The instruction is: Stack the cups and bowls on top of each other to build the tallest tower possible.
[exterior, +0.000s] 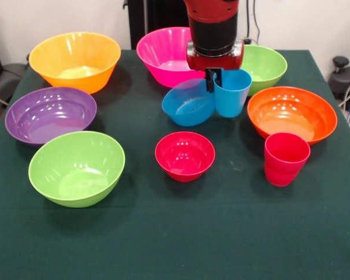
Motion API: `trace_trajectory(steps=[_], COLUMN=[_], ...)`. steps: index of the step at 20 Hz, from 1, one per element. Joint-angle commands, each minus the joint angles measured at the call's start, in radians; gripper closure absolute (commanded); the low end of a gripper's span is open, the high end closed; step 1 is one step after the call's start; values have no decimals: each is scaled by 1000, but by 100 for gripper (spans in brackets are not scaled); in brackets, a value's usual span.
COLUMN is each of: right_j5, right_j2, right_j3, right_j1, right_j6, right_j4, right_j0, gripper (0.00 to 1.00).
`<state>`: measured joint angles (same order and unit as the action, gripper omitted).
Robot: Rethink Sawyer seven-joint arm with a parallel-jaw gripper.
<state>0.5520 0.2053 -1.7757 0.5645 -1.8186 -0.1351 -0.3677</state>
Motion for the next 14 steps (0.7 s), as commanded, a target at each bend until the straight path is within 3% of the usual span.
trace_trajectory(steps=[1, 14], right_j5=[101, 57], right_j2=[79, 69], right_j3=[82, 48], right_j1=[-30, -21], right_j6=[-24, -30], right_j4=[30, 13], right_j0=[-5, -8], gripper=[100, 100])
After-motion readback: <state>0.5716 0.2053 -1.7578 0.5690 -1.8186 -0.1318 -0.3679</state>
